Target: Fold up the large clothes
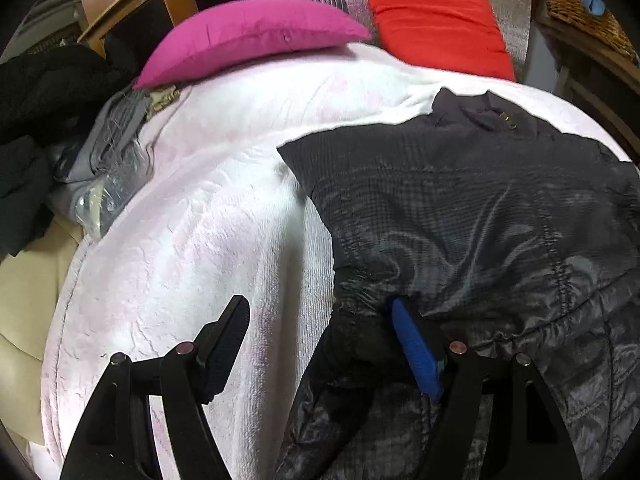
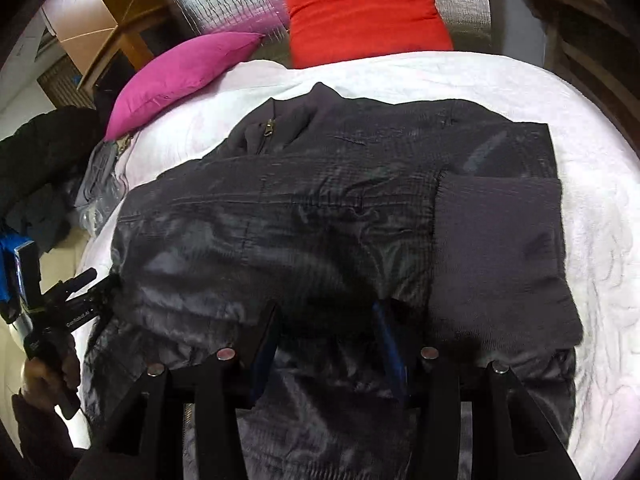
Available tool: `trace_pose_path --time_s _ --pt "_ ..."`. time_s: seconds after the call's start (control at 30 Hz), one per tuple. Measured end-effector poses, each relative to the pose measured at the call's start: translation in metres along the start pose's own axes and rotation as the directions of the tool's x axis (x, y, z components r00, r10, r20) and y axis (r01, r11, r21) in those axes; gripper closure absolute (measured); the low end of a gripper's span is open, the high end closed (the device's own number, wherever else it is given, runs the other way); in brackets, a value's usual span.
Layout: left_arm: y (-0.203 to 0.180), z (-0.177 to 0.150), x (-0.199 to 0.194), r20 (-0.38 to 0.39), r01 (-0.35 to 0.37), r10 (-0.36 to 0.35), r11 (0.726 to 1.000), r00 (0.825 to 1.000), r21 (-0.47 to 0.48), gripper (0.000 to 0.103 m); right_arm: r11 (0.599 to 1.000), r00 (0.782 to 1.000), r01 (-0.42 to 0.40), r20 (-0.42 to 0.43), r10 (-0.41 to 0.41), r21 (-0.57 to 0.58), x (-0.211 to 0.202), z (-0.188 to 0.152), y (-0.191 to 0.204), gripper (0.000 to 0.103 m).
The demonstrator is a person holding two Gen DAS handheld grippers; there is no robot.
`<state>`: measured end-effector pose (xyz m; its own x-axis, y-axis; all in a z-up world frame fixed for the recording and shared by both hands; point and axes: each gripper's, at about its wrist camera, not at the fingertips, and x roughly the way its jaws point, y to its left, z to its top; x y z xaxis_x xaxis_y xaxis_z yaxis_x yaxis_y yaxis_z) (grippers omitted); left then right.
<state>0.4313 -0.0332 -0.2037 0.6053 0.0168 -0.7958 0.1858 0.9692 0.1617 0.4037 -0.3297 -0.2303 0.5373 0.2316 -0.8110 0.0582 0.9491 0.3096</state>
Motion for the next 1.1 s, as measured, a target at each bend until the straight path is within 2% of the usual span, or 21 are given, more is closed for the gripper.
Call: trace_pose_path --time_s 0.1,0.2,0.3,0.37,0.47,0.6,0.63,0.67,0.87,1.1 --pt "0.005 -0.002 -0.009 0.016 -0.001 0.001 1.000 1.000 0.003 0.029 1.000 1.000 -0.006 0.027 0.006 0.012 -0.018 -0.002 -0.005 0.052" --pt "0.011 -0.004 -0.015 0.028 -0.041 0.041 0.999 0.999 0.005 0.029 0.997 0.995 0.032 0.096 -0.038 0.065 -0.043 -0.003 -0.028 0.052" --pt "0.016 -0.007 -0.006 0.001 -0.066 0.066 0.998 0.998 0.008 0.028 0.989 0.994 0.055 0.087 -0.067 0.134 -0.039 -0.005 -0.050 0.052" --pt "0.014 -0.011 0.003 -0.028 -0.057 0.058 0.998 0.998 0.025 0.028 0.989 0.998 0.033 0.056 -0.041 0.147 -0.027 -0.010 -0.059 0.052" --pt "0.009 -0.012 0.001 -0.016 -0.075 0.076 0.996 0.997 0.048 0.028 0.993 0.996 0.052 0.062 -0.058 0.106 -0.034 -0.011 -0.050 0.052" --pt "0.012 -0.015 -0.015 -0.006 -0.049 0.049 0.999 0.999 0.015 0.028 0.989 0.997 -0.024 0.071 0.013 0.146 -0.053 -0.020 -0.049 0.050" --pt "0.013 -0.019 -0.020 -0.005 -0.031 0.031 0.999 0.999 0.006 0.028 0.988 0.997 -0.032 0.072 0.021 0.151 -0.054 -0.021 -0.050 0.046" --pt "0.013 -0.021 -0.025 -0.004 -0.019 0.019 1.000 1.000 0.005 0.028 0.986 0.997 -0.041 0.074 0.030 0.159 -0.060 -0.027 -0.052 0.042" --pt "0.019 -0.052 -0.064 0.036 0.037 -0.037 0.999 0.999 0.015 0.028 0.977 0.995 -0.075 0.083 0.059 0.202 -0.100 -0.081 -0.066 0.042" --pt "0.039 -0.121 -0.104 0.050 0.079 -0.078 0.996 0.996 -0.029 0.028 0.953 0.992 -0.086 0.109 0.056 0.291 -0.142 -0.144 -0.092 0.041"
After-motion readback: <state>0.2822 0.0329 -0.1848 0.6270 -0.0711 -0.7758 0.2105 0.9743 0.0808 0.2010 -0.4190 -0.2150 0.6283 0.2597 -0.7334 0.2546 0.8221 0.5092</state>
